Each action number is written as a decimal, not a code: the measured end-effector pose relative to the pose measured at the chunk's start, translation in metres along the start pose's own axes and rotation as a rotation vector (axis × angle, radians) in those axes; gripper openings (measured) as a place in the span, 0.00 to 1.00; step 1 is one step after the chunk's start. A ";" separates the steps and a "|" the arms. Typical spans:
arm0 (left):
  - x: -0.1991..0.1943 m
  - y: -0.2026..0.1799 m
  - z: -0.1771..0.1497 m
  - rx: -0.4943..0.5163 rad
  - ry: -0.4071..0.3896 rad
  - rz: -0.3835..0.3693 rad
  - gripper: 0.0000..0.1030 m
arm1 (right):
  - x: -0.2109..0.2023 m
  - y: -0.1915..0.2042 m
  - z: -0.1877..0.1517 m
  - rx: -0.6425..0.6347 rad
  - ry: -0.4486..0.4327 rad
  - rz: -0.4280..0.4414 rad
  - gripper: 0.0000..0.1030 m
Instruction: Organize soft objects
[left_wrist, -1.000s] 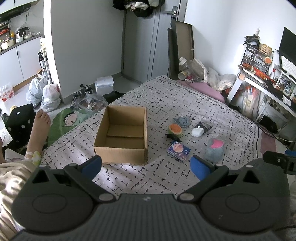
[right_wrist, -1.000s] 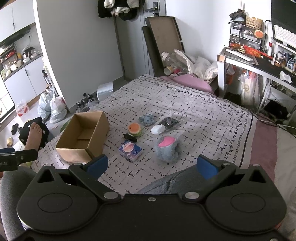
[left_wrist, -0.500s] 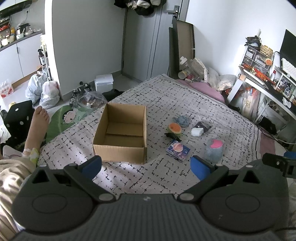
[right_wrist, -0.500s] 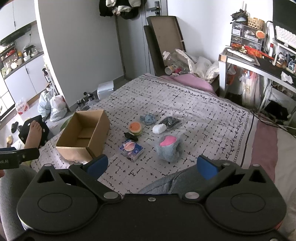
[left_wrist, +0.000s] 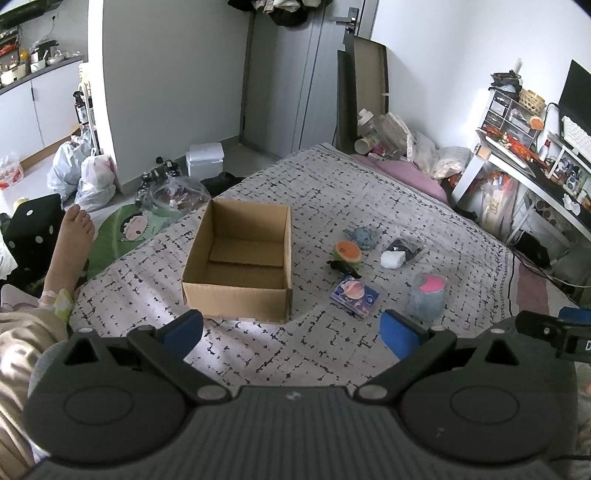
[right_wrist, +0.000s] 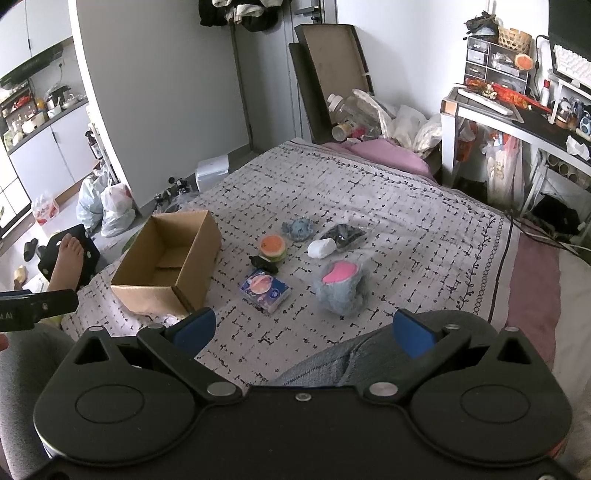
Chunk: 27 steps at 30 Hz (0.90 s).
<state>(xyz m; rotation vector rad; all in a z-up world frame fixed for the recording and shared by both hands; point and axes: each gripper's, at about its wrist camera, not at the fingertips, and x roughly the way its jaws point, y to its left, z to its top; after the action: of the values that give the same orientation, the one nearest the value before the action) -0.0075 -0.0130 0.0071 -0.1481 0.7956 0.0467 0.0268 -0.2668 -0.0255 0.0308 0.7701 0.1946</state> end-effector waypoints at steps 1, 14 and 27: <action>0.000 0.000 0.000 -0.001 0.000 -0.001 0.98 | 0.002 0.000 -0.001 0.001 0.002 0.000 1.00; 0.020 -0.001 0.008 -0.006 0.013 -0.004 0.98 | 0.032 -0.008 0.001 0.033 0.039 0.007 1.00; 0.054 -0.014 0.022 0.019 -0.003 -0.017 0.98 | 0.068 -0.045 0.015 0.132 0.061 0.030 1.00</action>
<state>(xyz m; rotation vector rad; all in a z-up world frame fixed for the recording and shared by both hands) 0.0471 -0.0240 -0.0143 -0.1367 0.7910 0.0235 0.0923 -0.2976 -0.0665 0.1623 0.8425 0.1737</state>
